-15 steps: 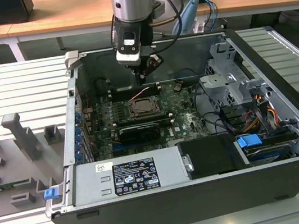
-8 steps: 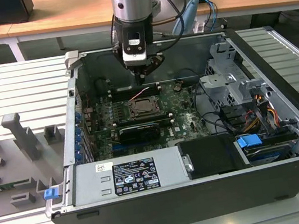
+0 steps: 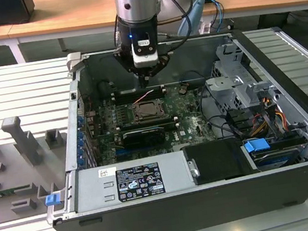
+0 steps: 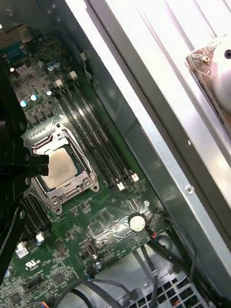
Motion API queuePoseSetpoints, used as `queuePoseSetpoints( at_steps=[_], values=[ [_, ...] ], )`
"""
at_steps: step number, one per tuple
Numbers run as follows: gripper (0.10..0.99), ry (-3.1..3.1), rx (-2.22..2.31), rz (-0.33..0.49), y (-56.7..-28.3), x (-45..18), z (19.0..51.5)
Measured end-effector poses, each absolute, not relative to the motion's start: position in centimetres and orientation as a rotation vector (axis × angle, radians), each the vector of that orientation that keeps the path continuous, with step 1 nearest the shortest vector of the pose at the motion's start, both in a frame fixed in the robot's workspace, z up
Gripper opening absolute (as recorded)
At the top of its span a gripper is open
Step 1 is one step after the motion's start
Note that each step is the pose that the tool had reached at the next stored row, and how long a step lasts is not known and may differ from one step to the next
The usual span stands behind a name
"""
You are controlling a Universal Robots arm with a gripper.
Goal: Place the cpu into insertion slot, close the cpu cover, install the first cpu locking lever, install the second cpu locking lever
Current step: 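Install the first cpu locking lever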
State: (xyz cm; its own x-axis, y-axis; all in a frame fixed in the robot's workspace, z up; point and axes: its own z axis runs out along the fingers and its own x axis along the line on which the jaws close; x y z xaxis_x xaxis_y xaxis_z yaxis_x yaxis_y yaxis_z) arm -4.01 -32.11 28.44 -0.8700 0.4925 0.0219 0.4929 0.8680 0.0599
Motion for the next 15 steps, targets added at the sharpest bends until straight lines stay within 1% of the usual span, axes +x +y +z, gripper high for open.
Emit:
queuePoseSetpoints(
  at_steps=[7,13,15],
  values=[
    [0.106,-3.09,-0.483,-0.098,-32.11,-4.01,28.44],
    [0.106,-3.118,0.022,-0.093,-32.11,-4.01,28.41],
    [0.106,-3.116,0.08,-0.092,-32.11,-4.01,28.4]
  ],
)
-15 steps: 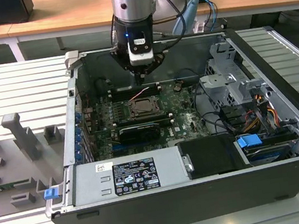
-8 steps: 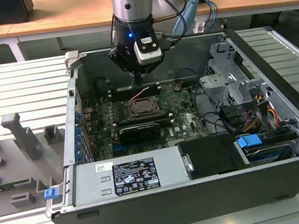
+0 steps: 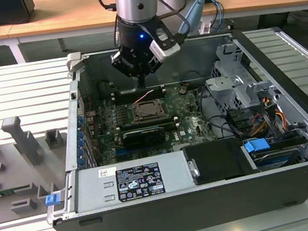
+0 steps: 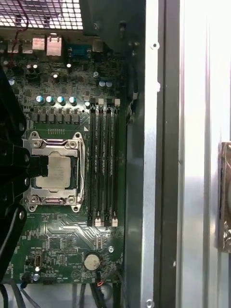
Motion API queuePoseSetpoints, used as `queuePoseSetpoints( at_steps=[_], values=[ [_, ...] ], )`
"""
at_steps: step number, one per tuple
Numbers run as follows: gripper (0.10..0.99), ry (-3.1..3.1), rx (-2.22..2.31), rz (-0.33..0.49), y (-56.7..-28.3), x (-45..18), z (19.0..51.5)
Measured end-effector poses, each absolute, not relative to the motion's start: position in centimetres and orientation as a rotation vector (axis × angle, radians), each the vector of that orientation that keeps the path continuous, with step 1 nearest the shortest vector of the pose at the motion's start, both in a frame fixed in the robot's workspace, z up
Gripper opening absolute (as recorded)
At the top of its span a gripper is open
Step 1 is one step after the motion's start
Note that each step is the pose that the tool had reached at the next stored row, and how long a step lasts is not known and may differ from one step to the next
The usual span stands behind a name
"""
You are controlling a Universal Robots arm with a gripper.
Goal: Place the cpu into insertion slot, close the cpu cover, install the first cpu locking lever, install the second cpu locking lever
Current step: 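Install the first cpu locking lever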
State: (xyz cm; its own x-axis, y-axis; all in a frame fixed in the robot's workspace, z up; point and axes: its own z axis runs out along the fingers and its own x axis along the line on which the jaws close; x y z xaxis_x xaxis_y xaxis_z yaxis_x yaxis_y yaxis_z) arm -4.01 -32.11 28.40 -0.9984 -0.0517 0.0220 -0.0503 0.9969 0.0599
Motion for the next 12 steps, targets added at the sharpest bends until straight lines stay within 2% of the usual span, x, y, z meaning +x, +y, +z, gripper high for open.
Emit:
queuePoseSetpoints(
  at_steps=[6,12],
  values=[
    [0.106,-3.098,0.32,-0.09,-32.11,-4.01,28.25],
    [0.106,-3.113,0.232,-0.093,-32.11,-3.98,28.15]
  ],
)
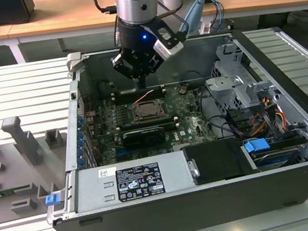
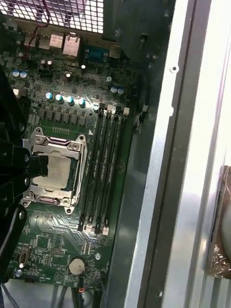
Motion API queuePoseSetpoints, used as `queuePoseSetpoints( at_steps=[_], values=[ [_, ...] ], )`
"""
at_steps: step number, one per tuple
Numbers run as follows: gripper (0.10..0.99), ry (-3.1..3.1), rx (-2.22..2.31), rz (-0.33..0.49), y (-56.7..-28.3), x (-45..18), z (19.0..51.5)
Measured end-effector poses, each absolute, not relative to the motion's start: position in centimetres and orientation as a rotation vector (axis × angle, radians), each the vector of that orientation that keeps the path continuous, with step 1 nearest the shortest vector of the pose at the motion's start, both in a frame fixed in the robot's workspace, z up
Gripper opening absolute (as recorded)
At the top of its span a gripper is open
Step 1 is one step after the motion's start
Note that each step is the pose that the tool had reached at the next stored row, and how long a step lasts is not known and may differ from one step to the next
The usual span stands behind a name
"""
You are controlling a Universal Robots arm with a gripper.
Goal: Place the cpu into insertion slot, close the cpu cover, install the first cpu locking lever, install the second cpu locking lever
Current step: 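Install the first cpu locking lever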
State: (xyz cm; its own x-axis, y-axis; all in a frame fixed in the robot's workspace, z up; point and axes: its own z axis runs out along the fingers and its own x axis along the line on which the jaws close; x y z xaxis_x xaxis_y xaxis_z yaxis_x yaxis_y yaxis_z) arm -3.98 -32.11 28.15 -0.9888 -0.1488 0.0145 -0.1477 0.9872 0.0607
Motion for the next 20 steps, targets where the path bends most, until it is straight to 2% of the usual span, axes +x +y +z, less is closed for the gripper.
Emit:
queuePoseSetpoints(
  at_steps=[9,20],
  values=[
    [0.106,-3.207,0.192,-0.088,-32.1,-4.2,27.7],
    [0.106,-3.215,0.095,-0.084,-31.6,-4.4,25.3]
  ],
)
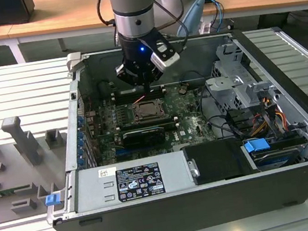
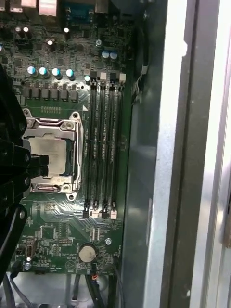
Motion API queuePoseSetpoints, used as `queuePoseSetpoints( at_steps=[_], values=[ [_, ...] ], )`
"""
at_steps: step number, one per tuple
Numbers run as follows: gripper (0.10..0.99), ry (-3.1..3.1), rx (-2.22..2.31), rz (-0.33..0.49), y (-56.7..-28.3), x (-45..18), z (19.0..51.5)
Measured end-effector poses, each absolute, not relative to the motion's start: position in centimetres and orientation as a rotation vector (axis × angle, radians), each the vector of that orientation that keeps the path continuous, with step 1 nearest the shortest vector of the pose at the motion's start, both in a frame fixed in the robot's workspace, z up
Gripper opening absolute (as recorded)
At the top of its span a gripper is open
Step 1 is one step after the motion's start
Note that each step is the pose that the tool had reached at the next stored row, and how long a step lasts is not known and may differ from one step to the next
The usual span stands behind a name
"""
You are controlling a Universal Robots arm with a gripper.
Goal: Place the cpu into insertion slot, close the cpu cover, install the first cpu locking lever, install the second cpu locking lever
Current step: 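Install the first cpu locking lever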
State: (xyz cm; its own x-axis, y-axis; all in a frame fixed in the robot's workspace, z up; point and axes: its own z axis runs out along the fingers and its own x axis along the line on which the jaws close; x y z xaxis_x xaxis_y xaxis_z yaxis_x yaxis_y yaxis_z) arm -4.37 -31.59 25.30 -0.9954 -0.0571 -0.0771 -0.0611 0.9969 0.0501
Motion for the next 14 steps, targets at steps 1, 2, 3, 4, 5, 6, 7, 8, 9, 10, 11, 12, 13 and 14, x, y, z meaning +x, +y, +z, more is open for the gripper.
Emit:
queuePoseSetpoints(
  at_steps=[1,2,3,4,5,6,7,8,9,10,11,12,13,14],
  values=[
    [0.106,3.064,-0.091,0.08,-31.4,-4.4,25.1],
    [0.106,3.064,-0.091,0.08,-31.1,-4.4,24.8],
    [0.106,3.064,-0.091,0.08,-30.9,-4.4,24.6],
    [0.106,3.064,-0.089,0.08,-30.6,-4.4,24.3],
    [0.106,3.064,-0.083,0.082,-30.4,-4.4,24.1],
    [0.106,3.064,-0.081,0.084,-30.3,-4.4,24.0],
    [0.106,3.064,-0.08,0.084,-30.2,-4.4,23.9],
    [0.106,3.064,-0.079,0.085,-29.9,-4.4,23.7],
    [0.106,3.064,-0.078,0.086,-29.6,-4.4,23.7],
    [0.106,3.064,-0.077,0.087,-29.3,-4.4,23.6],
    [0.106,3.064,-0.077,0.087,-29.1,-4.3,23.5],
    [0.106,3.064,-0.077,0.088,-29.0,-4.3,23.4],
    [0.106,3.066,-0.077,0.089,-29.0,-4.3,23.4],
    [0.106,3.068,-0.077,0.089,-28.8,-4.2,23.2]
  ],
)
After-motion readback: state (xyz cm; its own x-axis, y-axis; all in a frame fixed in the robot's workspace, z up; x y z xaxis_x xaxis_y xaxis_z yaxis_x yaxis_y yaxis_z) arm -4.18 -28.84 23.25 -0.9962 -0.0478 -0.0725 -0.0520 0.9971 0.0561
